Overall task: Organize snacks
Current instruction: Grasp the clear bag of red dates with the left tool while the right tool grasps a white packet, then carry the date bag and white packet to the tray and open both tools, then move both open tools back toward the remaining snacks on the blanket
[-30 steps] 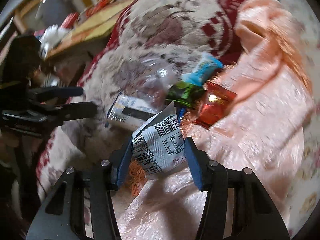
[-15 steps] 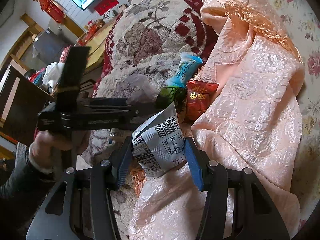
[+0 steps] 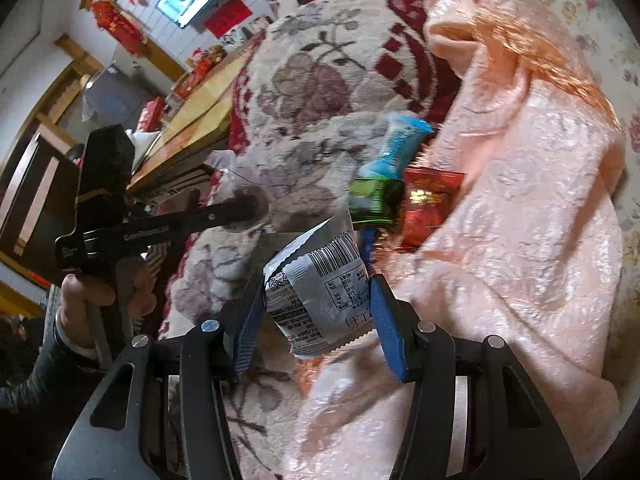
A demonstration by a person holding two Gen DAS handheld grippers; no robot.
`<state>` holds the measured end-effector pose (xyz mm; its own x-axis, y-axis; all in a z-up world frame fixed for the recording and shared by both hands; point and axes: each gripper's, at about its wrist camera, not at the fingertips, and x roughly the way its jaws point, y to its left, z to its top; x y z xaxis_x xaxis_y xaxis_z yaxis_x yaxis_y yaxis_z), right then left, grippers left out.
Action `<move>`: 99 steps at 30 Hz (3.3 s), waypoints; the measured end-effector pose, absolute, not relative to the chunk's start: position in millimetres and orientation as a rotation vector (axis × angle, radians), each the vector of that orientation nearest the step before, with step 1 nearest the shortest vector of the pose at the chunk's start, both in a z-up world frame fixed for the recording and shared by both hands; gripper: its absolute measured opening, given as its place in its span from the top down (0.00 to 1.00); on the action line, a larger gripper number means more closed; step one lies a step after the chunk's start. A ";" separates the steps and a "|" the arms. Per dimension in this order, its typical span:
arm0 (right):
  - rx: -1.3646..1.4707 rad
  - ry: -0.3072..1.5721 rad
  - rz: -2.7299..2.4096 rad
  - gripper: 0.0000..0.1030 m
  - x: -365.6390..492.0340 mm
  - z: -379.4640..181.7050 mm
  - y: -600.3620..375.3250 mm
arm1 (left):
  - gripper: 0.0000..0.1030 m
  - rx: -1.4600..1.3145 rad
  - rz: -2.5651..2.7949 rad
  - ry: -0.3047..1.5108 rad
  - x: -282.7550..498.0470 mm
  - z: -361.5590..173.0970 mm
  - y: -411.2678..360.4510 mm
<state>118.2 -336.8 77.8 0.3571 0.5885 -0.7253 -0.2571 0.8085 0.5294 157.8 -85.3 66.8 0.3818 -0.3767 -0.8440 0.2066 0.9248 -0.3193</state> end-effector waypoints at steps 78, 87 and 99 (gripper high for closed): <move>0.086 1.131 0.884 0.40 55.0 96.5 30.1 | 0.21 -0.254 0.353 0.898 -38.3 95.4 199.3; 0.125 1.071 0.803 0.40 39.2 111.3 -19.3 | 0.18 -0.239 0.276 0.864 -37.3 112.6 157.0; 0.108 0.997 0.690 0.40 22.5 126.5 -69.1 | 0.12 -0.215 0.203 0.873 -30.8 117.0 101.4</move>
